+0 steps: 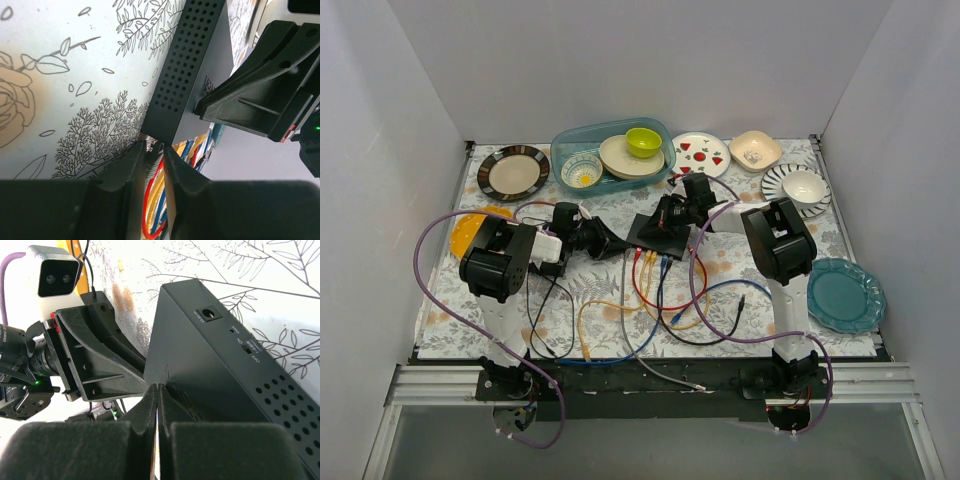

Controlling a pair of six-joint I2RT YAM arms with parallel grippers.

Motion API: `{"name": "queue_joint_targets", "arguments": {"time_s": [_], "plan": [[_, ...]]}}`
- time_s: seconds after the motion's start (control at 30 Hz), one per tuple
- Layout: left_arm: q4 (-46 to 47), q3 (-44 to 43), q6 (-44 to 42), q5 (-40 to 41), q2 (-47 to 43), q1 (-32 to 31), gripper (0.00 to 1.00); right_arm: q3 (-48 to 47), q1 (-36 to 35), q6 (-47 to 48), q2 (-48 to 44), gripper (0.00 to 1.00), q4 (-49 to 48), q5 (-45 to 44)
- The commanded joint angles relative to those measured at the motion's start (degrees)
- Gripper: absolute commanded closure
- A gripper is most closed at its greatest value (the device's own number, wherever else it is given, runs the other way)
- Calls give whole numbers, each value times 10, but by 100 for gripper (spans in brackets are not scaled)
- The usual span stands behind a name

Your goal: Pull the plug from the switch port

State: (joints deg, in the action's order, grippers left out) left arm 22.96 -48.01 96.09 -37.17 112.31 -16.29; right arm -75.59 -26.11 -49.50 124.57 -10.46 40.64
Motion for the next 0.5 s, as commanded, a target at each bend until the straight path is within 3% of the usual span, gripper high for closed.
{"name": "queue_joint_targets", "arguments": {"time_s": [0.0, 0.13, 0.47], "plan": [[-48, -10, -15, 54, 18, -1, 89, -3, 1, 22, 30, 99, 42, -33], [-51, -8, -21, 52, 17, -1, 99, -3, 0, 22, 32, 99, 43, -33], [-60, 25, -37, 32, -22, -1, 100, -17, 4, 32, 37, 99, 54, -37]]}}
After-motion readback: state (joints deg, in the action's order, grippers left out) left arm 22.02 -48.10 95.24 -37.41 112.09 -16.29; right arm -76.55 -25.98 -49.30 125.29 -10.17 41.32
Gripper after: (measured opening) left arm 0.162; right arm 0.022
